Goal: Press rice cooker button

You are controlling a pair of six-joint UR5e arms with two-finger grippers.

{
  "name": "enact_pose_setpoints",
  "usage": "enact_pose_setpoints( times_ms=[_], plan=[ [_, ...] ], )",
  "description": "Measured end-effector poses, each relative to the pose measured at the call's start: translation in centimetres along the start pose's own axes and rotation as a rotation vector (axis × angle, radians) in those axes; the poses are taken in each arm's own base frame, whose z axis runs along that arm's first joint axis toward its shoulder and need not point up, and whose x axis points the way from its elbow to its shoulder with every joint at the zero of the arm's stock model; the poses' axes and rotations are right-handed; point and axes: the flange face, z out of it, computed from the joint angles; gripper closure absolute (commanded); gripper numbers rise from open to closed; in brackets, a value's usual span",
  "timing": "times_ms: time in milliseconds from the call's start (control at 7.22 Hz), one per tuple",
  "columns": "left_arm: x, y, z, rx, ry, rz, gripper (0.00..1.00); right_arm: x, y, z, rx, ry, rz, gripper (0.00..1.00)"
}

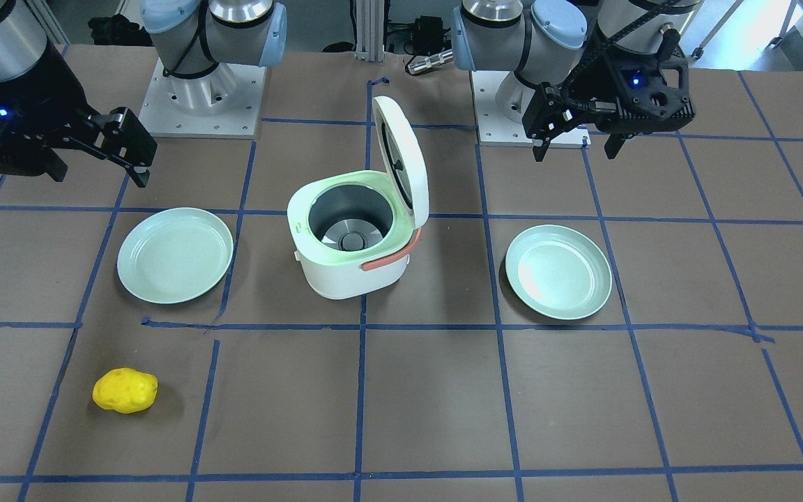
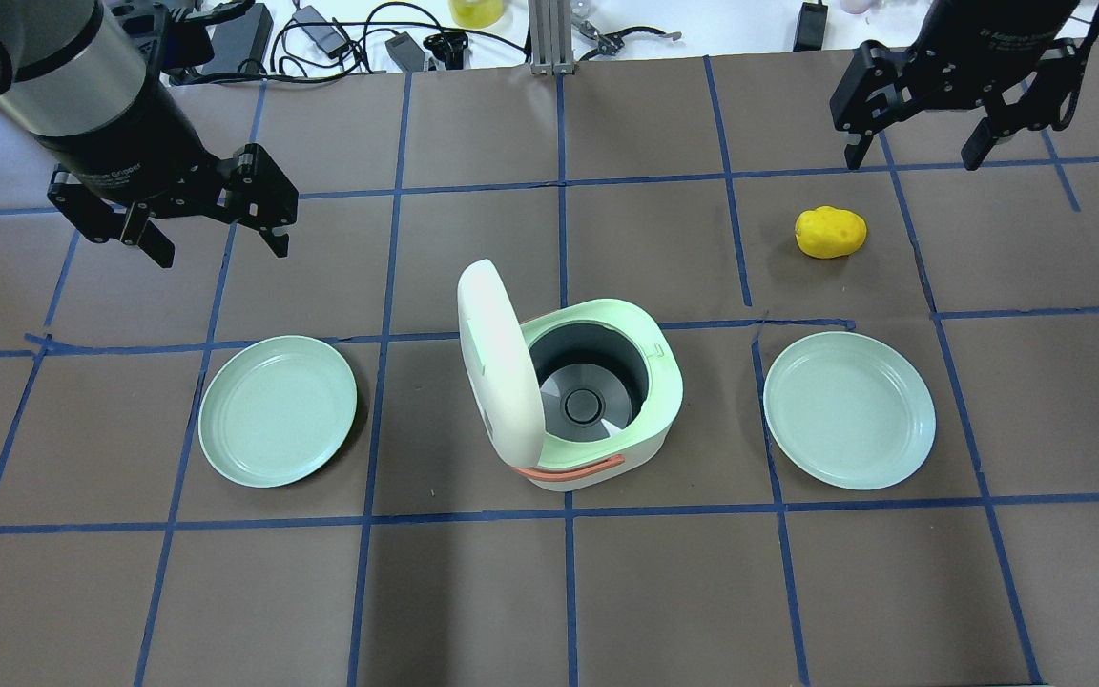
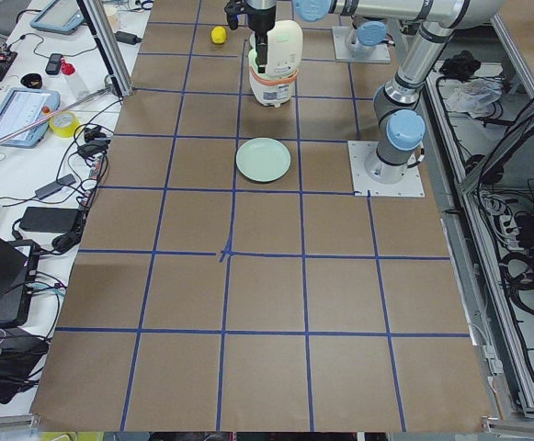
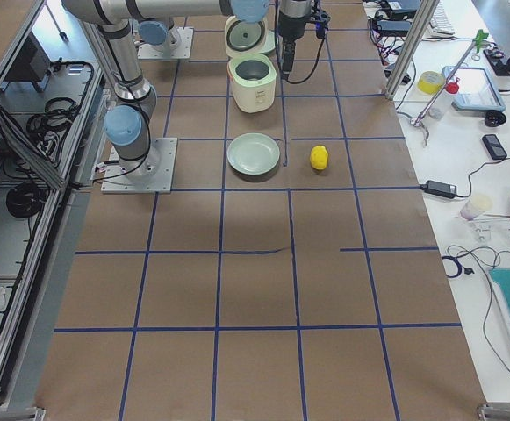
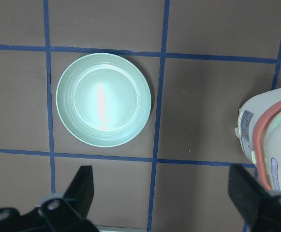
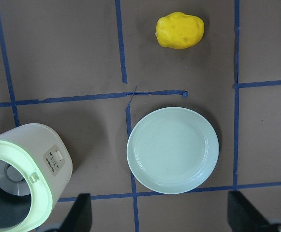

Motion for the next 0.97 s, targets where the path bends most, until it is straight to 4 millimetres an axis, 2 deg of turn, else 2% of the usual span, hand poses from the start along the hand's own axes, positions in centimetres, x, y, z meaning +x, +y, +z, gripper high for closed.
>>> enact_pose_setpoints(
  times_ms=[415,969],
  plan=[
    [0.0,0.0,0.0,0.0,0.0,0.0,0.0,-1.41,0.26,0.32,-0.004,-0.001,-0.027,0.0],
    [0.0,0.0,0.0,0.0,0.0,0.0,0.0,-1.49,0.32,0.46,-0.007,0.004,-0.032,0.0]
  ],
)
